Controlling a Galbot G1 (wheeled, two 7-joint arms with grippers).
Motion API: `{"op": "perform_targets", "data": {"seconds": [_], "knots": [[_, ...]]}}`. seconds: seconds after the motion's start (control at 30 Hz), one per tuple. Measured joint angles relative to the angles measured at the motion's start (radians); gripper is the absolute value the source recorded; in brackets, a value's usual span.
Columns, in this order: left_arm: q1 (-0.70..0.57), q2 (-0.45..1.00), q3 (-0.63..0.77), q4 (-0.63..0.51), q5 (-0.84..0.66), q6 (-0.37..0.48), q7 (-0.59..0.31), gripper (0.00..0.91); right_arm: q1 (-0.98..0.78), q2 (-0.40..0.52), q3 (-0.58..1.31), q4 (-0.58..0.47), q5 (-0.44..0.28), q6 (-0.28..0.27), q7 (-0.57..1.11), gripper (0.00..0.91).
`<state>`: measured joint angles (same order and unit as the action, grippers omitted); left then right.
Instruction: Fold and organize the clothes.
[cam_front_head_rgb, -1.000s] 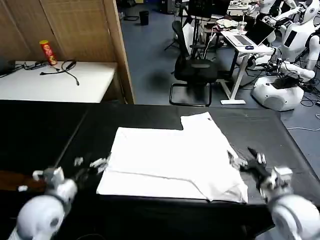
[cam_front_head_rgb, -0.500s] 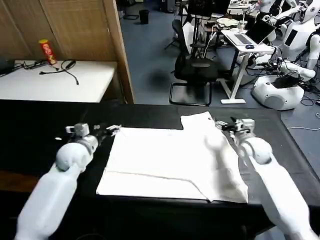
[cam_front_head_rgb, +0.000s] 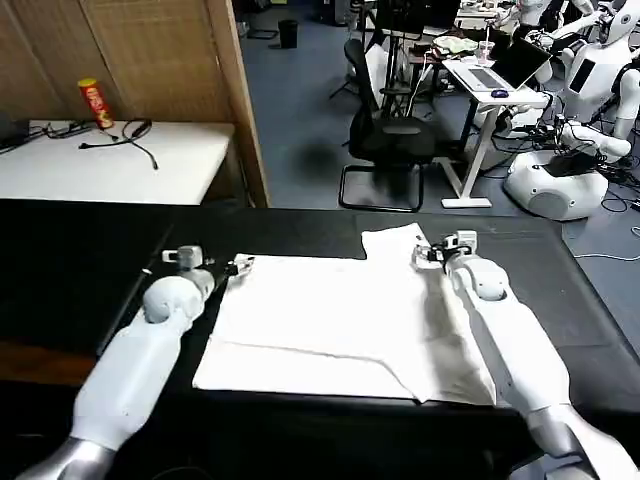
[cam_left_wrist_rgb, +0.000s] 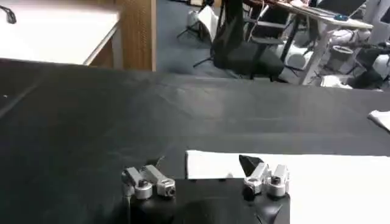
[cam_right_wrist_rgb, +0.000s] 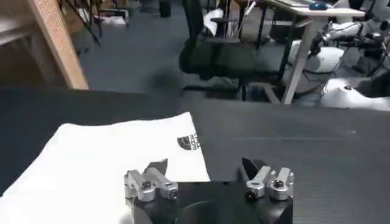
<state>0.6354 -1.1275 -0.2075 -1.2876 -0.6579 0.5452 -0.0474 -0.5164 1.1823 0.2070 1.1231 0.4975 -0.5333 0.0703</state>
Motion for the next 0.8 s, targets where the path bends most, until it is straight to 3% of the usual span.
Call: {"op": "perform_targets", "data": {"seconds": [0.07,0.1,0.13,0.2,0.27,0.43,0.57,0.67,0.8], "knots": [[-0.001,-0.001,0.002,0.009,-0.001,-0.001,0.008,0.039,-0.002,0.004,0.001,-0.003,0.0,-0.001,-0.005,0.653],[-0.001,-0.001,0.003,0.011,-0.002,-0.001,0.01,0.0,-0.002,0.006,0.001,-0.003,0.0,-0.001,-0.008,0.575],[-0.001,-0.003,0.004,0.013,-0.002,0.0,0.014,0.0,-0.002,0.009,0.002,-0.005,0.0,-0.001,-0.01,0.361],[-0.002,-0.004,0.006,0.017,-0.003,0.0,0.018,0.0,-0.002,0.01,0.002,-0.006,0.0,-0.001,-0.014,0.156],[-0.002,-0.006,0.007,0.018,-0.005,0.003,0.02,0.0,-0.002,0.01,0.002,-0.006,0.001,-0.001,-0.015,0.068],[-0.002,-0.006,0.008,0.014,-0.007,0.01,0.021,0.0,-0.005,0.008,0.006,-0.003,0.001,0.009,-0.022,0.01],[0.002,-0.006,0.006,-0.001,-0.01,0.01,0.021,0.0,-0.016,0.003,0.015,0.013,-0.004,0.052,-0.04,0.0],[0.01,-0.003,-0.001,-0.019,-0.01,0.006,0.017,0.0,-0.032,-0.012,0.027,0.044,-0.004,0.089,-0.051,0.0],[0.027,0.013,-0.014,-0.058,-0.028,0.007,0.008,0.0,-0.074,-0.046,0.041,0.125,0.026,0.088,-0.052,0.0]]}}
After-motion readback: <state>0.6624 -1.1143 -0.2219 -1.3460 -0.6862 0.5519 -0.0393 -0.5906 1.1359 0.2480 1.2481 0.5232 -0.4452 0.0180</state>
